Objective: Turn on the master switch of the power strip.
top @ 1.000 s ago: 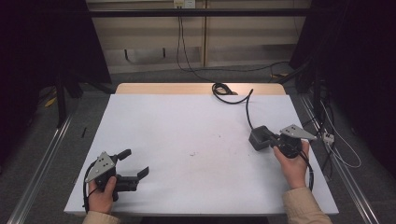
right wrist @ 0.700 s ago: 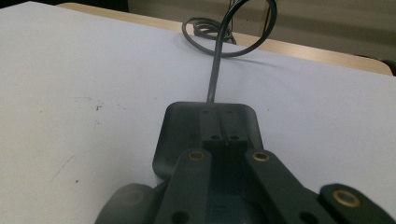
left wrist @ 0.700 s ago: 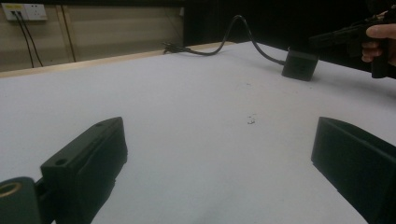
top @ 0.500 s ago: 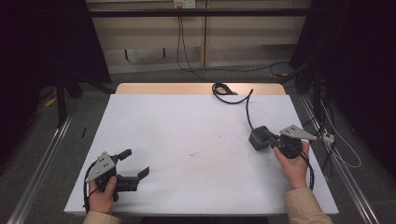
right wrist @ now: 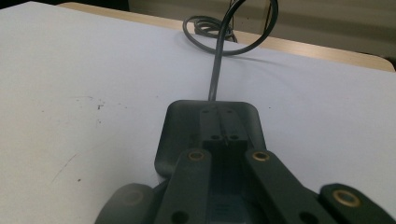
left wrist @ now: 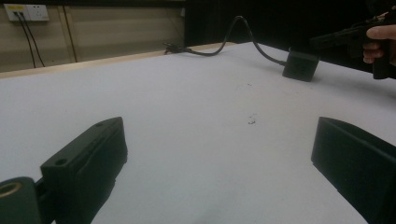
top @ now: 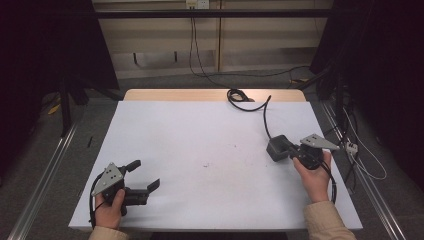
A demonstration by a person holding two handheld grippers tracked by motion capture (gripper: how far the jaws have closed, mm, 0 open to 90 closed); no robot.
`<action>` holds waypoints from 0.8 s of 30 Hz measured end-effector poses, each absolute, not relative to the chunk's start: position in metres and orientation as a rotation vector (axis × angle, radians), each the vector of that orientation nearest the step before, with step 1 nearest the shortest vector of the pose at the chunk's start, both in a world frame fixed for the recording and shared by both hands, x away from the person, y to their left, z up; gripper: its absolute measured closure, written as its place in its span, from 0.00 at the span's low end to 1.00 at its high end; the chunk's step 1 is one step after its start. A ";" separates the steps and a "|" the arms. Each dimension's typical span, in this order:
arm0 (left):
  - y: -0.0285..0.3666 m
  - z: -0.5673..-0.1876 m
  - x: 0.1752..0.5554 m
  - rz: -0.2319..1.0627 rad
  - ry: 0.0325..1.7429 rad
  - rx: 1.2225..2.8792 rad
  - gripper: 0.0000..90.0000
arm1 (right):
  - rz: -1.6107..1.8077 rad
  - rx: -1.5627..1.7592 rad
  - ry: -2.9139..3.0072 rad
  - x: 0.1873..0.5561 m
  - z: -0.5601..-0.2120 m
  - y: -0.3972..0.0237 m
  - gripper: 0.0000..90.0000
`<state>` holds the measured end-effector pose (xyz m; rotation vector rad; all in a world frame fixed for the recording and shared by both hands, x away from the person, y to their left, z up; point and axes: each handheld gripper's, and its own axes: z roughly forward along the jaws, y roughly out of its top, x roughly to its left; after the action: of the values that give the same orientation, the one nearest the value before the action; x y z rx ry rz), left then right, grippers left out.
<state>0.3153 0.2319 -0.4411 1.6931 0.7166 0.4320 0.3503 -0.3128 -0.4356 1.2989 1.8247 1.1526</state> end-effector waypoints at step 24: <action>0.234 -0.441 0.314 0.441 0.719 1.693 0.03 | 1.175 1.310 1.802 0.350 -0.437 -0.313 1.00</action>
<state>0.3140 0.2337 -0.4406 1.6932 0.7195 0.4415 0.3498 -0.3127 -0.4372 1.3097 1.8021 1.1752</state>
